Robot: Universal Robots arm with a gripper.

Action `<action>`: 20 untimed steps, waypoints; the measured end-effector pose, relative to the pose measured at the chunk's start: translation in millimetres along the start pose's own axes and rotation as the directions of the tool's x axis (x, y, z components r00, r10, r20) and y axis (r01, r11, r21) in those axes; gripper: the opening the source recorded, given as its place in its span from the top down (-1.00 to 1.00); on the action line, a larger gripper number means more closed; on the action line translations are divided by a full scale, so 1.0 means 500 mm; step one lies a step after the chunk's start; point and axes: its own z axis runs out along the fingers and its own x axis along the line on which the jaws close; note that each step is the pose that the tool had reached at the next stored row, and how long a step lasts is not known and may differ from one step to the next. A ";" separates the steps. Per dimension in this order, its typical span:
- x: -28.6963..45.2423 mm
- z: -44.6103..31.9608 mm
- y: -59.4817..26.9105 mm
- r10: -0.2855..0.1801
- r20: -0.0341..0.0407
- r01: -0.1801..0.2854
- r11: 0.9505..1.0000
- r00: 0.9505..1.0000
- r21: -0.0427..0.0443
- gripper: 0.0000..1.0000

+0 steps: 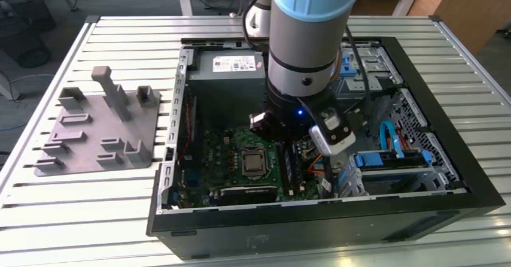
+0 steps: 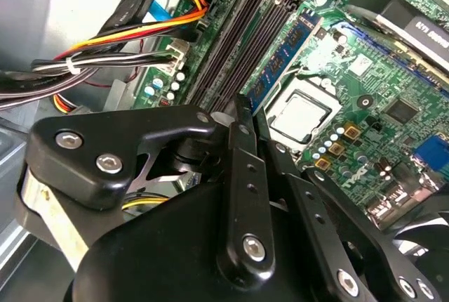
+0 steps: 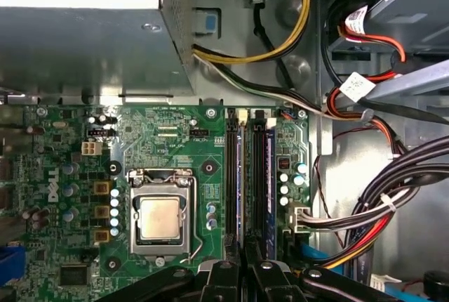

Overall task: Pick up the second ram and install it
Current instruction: 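Insert the second ram into the second slot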

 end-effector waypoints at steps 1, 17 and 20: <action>0.000 0.002 0.000 0.000 0.000 0.000 1.000 1.000 0.000 0.73; 0.018 0.032 0.002 0.000 0.000 0.000 1.000 1.000 0.000 0.73; 0.021 0.041 0.006 -0.001 0.000 0.001 1.000 1.000 0.000 0.73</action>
